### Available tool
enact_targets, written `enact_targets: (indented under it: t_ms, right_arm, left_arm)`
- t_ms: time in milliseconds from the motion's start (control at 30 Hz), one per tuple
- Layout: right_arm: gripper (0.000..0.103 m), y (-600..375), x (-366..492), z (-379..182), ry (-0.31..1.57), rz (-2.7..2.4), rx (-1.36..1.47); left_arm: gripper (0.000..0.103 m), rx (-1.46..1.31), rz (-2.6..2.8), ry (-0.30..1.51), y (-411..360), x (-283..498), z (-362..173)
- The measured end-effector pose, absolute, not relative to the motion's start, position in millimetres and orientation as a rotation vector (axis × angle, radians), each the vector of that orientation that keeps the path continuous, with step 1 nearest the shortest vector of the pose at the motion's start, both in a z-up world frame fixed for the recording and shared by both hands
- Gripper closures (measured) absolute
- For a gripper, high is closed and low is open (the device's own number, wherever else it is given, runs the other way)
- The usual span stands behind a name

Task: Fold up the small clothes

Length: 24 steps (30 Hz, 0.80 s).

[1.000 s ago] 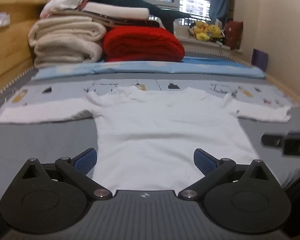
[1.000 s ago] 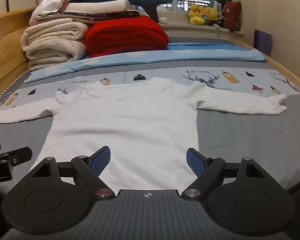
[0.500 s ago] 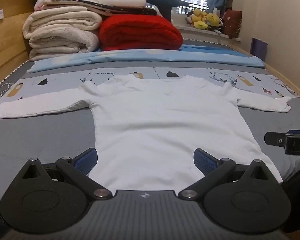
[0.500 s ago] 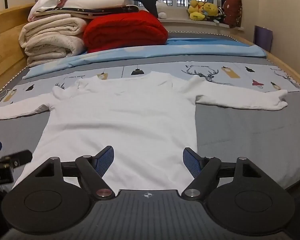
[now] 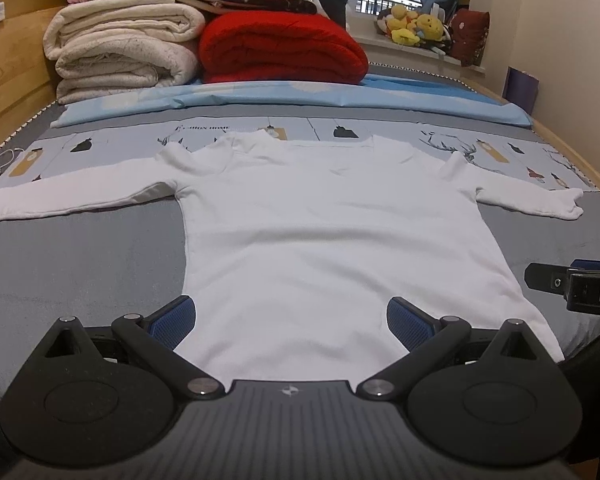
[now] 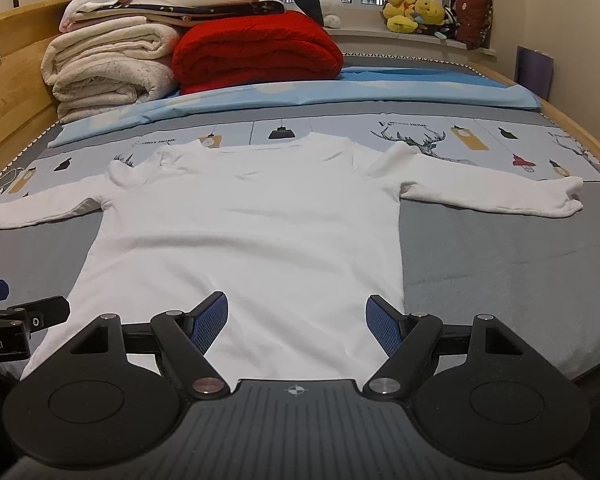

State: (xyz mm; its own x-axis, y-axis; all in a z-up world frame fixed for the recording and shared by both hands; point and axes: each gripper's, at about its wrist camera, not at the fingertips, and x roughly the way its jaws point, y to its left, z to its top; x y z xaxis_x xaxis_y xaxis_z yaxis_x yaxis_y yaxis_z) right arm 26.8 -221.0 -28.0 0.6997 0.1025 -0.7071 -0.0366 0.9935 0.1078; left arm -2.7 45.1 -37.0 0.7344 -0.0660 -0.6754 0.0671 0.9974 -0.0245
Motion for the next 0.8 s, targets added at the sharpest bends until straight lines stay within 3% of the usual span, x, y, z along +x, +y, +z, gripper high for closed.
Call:
enact_targets:
  t_ms: [800]
  right_arm:
    - [0.026,-213.0,25.3,-28.8,0.784,0.082,0.068]
  left_arm:
    - [0.001,-0.002,-0.047,0.757,46.7,-0.2,-39.0]
